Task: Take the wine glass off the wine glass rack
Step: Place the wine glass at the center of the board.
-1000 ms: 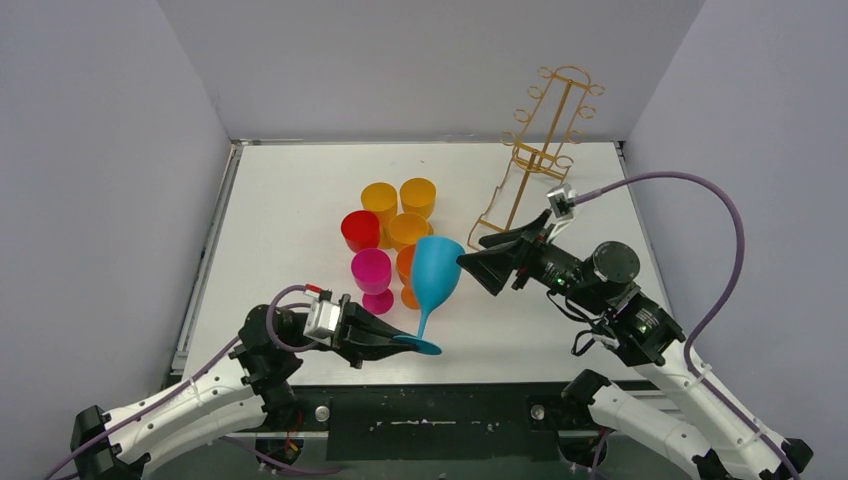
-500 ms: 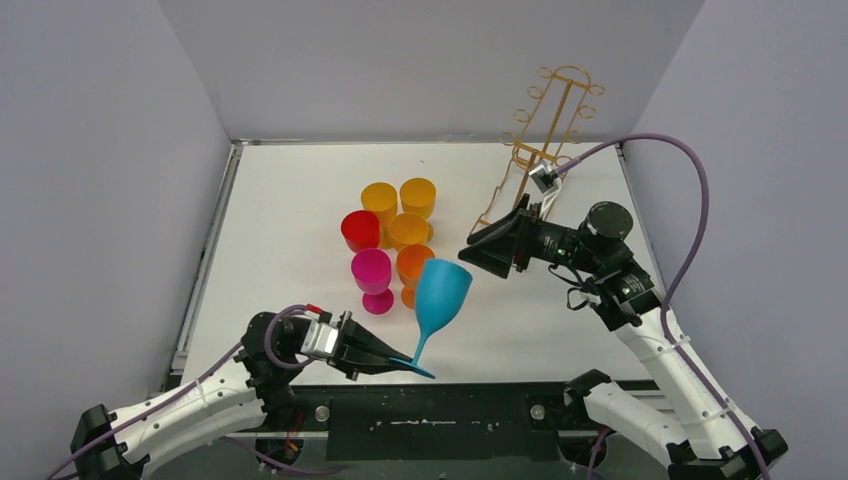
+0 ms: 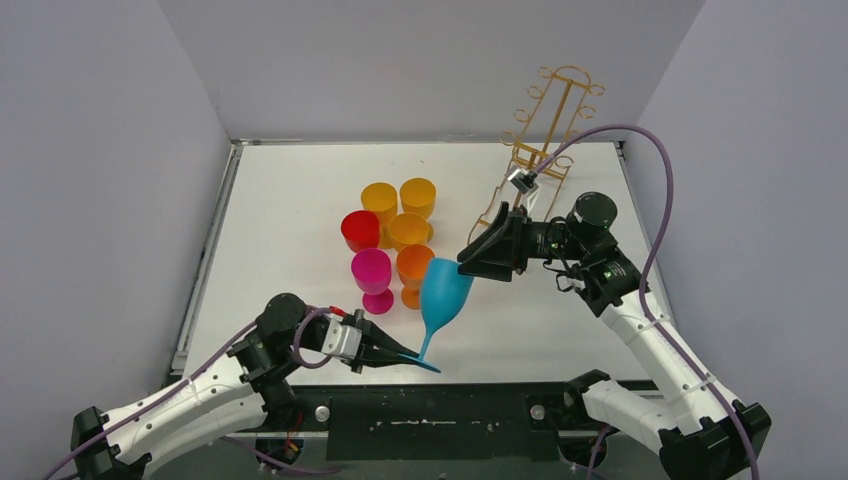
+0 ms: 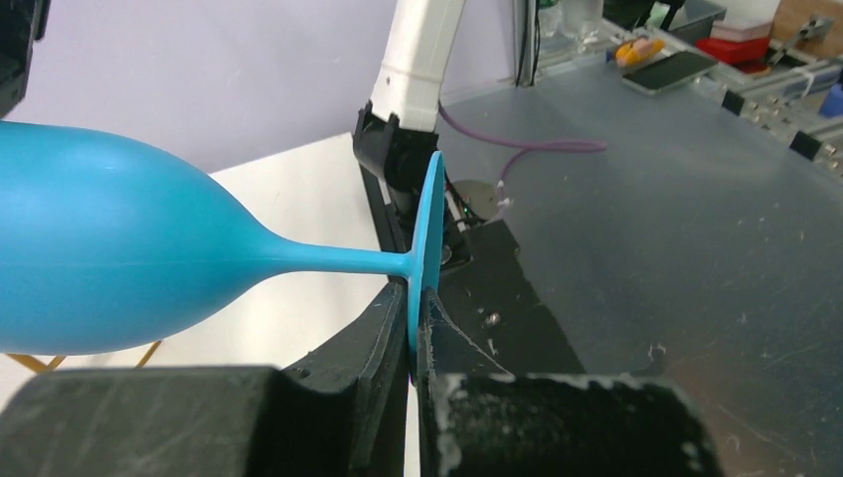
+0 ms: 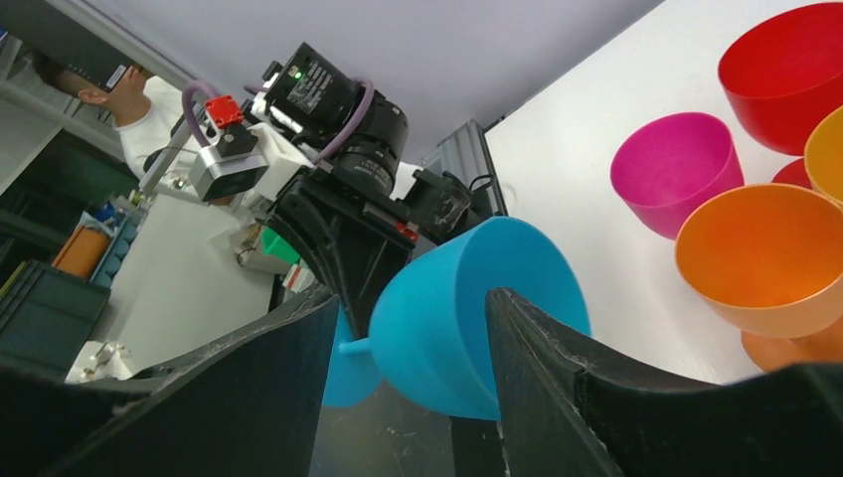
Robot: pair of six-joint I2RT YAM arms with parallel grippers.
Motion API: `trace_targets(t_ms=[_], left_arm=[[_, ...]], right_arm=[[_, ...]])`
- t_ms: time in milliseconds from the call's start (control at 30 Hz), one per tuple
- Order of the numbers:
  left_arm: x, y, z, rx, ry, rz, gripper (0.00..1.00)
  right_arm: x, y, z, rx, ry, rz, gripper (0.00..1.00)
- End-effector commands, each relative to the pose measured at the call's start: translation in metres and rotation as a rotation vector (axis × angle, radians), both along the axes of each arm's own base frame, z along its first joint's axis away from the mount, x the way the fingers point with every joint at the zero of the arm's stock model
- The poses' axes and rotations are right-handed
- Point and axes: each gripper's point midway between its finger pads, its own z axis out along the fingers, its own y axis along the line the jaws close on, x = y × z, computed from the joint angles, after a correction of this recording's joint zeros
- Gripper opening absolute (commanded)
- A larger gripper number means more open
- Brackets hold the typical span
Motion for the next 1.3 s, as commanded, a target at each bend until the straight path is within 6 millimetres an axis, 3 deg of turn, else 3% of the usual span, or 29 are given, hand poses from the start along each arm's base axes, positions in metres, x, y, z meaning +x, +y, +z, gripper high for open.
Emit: trace_targets(t_ms=[0, 67, 200, 300, 500, 667, 800, 967, 1267], left_arm=[[0.004, 0.003, 0.003, 0.018, -0.063, 0.004, 0.0], [0.009, 0.003, -0.001, 0.034, -0.057, 0.027, 0.0], [0.009, 0.002, -0.003, 0.049, -0.064, 0.008, 0.0], [0.009, 0.001, -0.005, 0.053, -0.064, 0.0, 0.0], [0.012, 0.004, -0.018, 0.089, -0.085, -0.049, 0.0], [0.027, 0.014, -0.012, 0.093, -0.116, -0.052, 0.0], [0.03, 0.02, -0.011, 0.092, -0.116, -0.071, 0.0], [0.029, 0.023, -0.018, 0.088, -0.114, -0.072, 0.0], [0.015, 0.029, -0.004, 0.047, -0.109, -0.16, 0.0]], right_arm=[[-0.007, 0.0, 0.006, 0.044, -0.016, 0.058, 0.56], [-0.009, 0.0, 0.007, 0.053, -0.029, 0.063, 0.56], [0.003, 0.006, -0.021, -0.076, -0.023, -0.016, 0.56], [0.003, 0.011, -0.028, -0.098, 0.002, 0.015, 0.55], [-0.002, 0.011, -0.021, -0.099, -0.017, 0.091, 0.59], [-0.025, 0.01, -0.011, -0.06, -0.017, 0.252, 0.66], [-0.026, 0.009, -0.007, -0.053, -0.015, 0.269, 0.68], [-0.018, 0.014, -0.019, -0.085, 0.047, 0.275, 0.56], [-0.02, 0.016, 0.0, -0.043, 0.067, 0.299, 0.22]])
